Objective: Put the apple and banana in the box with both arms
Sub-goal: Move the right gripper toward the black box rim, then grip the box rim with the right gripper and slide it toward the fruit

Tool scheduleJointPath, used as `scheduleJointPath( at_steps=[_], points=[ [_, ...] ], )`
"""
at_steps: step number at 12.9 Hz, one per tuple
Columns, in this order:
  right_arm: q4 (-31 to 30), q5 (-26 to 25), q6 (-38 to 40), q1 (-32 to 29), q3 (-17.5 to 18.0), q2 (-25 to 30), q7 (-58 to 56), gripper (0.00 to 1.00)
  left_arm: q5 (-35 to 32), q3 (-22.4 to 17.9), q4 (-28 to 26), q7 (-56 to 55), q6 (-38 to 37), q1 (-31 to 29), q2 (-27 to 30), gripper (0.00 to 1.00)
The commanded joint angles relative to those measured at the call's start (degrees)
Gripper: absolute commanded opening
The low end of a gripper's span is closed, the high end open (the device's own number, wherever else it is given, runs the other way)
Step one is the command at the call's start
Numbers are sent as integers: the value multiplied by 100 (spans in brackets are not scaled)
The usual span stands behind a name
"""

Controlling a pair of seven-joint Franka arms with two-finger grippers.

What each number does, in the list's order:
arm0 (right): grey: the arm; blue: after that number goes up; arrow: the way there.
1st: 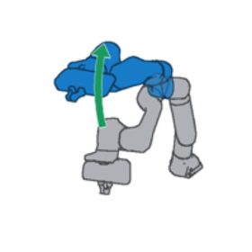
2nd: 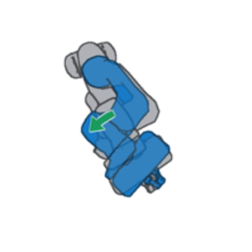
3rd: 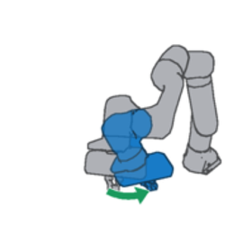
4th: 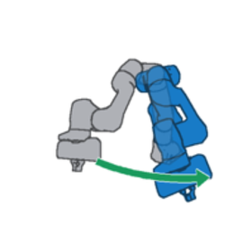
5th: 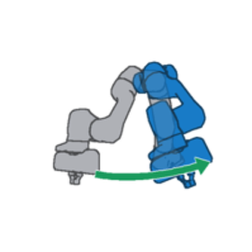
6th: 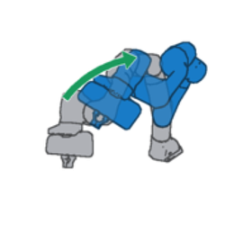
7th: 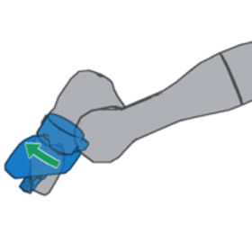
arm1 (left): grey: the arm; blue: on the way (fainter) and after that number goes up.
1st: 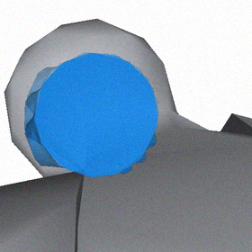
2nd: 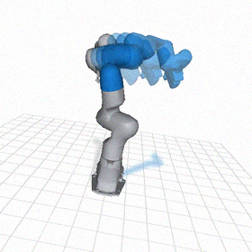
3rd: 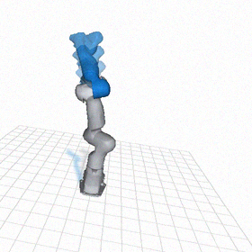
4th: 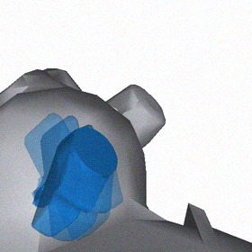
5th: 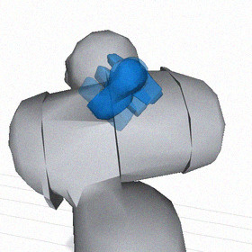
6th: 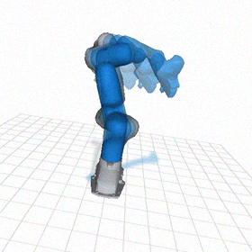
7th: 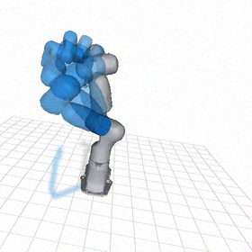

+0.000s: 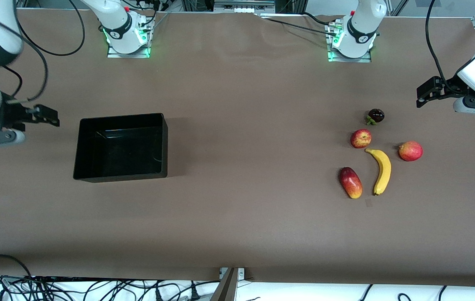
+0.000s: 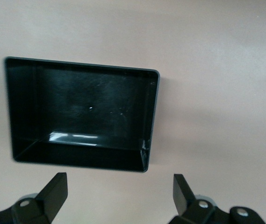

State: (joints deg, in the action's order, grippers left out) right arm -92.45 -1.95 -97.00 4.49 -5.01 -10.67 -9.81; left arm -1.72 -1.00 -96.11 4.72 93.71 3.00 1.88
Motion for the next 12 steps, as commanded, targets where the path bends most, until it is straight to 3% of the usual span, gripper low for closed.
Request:
scheduleJointPath(
  at_steps=[1,5,12],
  points=[
    [-737,-148,-712,-1,-18,100,58,100,57,38,137,-33,-142,-45,-12,100],
    [-1292,-131,-1671,-89,-176,-426,94,100,75,38,137,-24,-142,-80,-12,100],
    [-2987,-34,-3525,-133,-369,-437,102,100,75,38,137,-33,-142,-80,-12,100]
  ],
)
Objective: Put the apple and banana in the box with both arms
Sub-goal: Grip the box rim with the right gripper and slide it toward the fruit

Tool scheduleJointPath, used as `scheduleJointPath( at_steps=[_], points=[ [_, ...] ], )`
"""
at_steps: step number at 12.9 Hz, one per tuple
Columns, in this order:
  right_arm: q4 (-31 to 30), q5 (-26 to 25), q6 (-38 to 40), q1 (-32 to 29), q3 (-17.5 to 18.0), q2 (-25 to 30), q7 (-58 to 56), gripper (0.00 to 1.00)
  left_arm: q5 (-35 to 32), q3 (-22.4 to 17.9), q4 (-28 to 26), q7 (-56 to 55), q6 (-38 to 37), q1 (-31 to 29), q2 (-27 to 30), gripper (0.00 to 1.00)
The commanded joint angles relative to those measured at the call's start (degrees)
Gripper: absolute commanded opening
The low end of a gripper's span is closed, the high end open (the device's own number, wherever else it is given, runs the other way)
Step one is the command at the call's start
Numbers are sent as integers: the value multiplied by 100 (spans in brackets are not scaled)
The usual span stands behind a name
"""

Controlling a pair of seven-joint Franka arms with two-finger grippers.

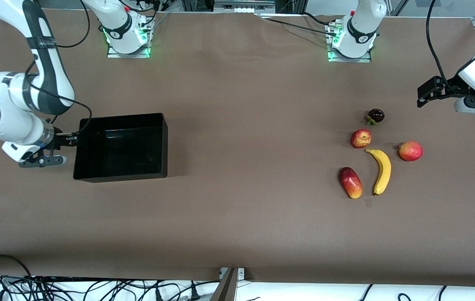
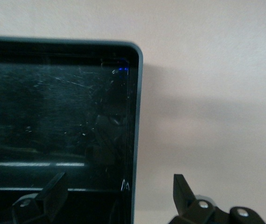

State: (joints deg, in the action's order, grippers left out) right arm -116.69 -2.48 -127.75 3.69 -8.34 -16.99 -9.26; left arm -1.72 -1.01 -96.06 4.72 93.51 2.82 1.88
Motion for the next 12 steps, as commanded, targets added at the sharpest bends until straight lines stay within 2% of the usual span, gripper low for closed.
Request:
scheduleJointPath(
  at_steps=[1,3,4,6,7,8,10,12],
  points=[
    [-695,29,-592,-61,-54,188,47,100,75,40,132,-42,-123,-63,-12,100],
    [-854,125,-742,-79,-63,161,47,98,75,49,132,-42,-132,-54,-4,100],
    [-881,160,-743,-96,-63,135,47,94,75,40,132,-42,-140,-54,-4,100],
    [-908,161,-795,-140,-63,56,47,78,84,40,132,-51,-149,-54,-12,100],
    [-916,161,-804,-166,-63,21,47,64,84,49,132,-51,-149,-45,-12,100],
    [-916,161,-804,-210,-63,3,12,45,84,49,132,-51,-141,-45,-12,100],
    [-899,248,-804,-219,-63,3,12,0,92,40,140,-59,-106,-45,-47,100],
    [-864,485,-787,-228,-63,3,21,0,75,40,184,-51,-131,-45,-39,100]
  ],
)
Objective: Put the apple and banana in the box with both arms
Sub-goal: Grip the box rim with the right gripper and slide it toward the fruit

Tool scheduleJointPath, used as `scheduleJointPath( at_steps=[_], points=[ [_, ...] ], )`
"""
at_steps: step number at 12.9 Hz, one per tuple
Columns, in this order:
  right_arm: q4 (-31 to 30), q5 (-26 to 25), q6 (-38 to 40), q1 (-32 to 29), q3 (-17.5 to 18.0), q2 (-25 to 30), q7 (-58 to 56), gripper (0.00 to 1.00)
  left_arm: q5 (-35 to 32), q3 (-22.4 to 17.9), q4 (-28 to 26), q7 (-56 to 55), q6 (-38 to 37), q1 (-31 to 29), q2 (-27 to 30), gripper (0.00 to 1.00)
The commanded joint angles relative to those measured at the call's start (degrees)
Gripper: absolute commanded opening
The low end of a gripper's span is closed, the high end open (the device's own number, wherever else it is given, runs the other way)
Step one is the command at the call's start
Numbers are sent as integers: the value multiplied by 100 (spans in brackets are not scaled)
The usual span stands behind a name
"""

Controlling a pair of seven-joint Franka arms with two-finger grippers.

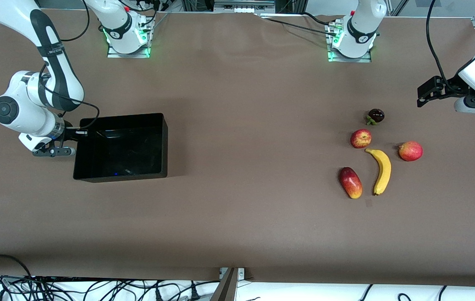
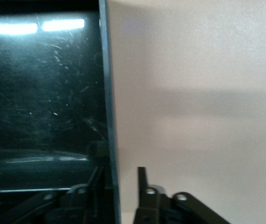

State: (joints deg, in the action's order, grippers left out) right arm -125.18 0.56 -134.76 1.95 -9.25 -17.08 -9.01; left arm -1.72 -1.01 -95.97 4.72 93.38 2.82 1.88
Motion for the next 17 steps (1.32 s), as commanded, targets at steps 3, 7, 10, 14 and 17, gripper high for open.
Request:
scheduleJointPath(
  at_steps=[3,7,10,14,17],
  points=[
    [352,181,2,-37,72,55,-75,0,75,39,201,-50,-127,-27,-47,100],
    [1790,181,1413,191,747,3,-146,0,75,39,201,-50,-136,-27,-47,100],
    [2707,234,2006,1024,934,-295,143,0,75,39,201,-50,-136,-27,-47,100],
    [3726,709,2086,2491,934,-1260,2327,0,75,48,201,-50,-136,-27,-47,100],
    [4692,778,2016,3433,943,-2174,3797,0,75,39,201,-42,-136,-45,-47,100]
  ],
)
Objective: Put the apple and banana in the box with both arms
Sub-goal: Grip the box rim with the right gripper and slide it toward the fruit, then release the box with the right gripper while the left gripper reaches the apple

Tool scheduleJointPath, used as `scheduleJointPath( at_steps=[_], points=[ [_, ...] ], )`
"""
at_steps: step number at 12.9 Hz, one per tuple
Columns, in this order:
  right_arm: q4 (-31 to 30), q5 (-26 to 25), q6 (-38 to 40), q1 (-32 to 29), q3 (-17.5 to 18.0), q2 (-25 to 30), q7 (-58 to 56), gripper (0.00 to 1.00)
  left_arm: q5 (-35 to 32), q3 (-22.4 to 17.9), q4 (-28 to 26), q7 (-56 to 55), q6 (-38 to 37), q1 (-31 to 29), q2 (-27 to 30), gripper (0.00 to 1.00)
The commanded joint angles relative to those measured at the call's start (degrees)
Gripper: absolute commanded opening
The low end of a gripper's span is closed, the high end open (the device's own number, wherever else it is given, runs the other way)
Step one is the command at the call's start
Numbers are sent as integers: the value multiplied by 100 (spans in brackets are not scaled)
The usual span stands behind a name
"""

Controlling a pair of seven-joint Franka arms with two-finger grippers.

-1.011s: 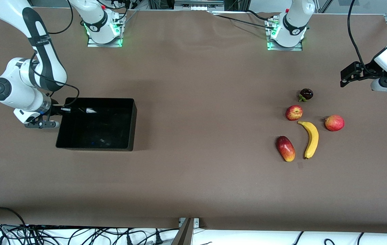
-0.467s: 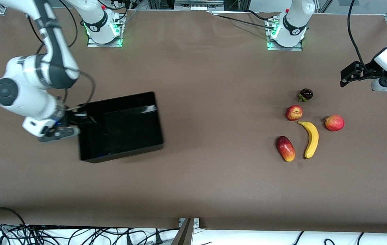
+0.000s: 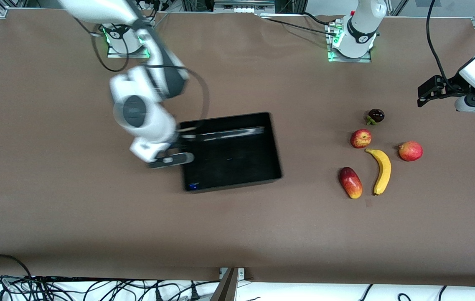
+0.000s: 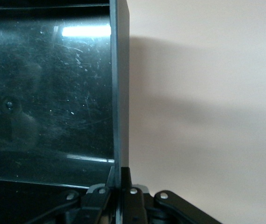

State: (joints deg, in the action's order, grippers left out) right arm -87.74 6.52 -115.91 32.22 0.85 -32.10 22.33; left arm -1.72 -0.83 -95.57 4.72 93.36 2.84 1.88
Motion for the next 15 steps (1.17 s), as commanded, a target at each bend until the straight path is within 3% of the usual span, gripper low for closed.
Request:
scheduleJointPath(
  at_steps=[1,4,6,8,13,14,15],
  points=[
    [1317,391,130,608,-68,-971,911,0,75,21,162,-41,-134,-55,-56,100],
    [1567,728,-220,1065,-68,-1325,1571,0,84,21,109,-50,-413,-82,-204,100],
    [1567,728,-528,1286,-76,-1457,1932,0,93,21,100,-33,-871,-12,-659,100],
    [1558,710,-704,1392,-76,-1536,2082,0,93,21,-66,-68,-820,-11,-1100,100],
    [1540,631,-749,1454,-85,-1598,2118,0,93,21,-2005,3,1812,-91,-1216,100],
    [1540,544,-749,1454,-94,-1598,2101,43,93,30,-2401,-6,2313,-91,-1207,100],
    [1540,421,-749,1454,-94,-1589,2057,99,93,30,-2831,2,2849,-91,-1164,100]
  ],
)
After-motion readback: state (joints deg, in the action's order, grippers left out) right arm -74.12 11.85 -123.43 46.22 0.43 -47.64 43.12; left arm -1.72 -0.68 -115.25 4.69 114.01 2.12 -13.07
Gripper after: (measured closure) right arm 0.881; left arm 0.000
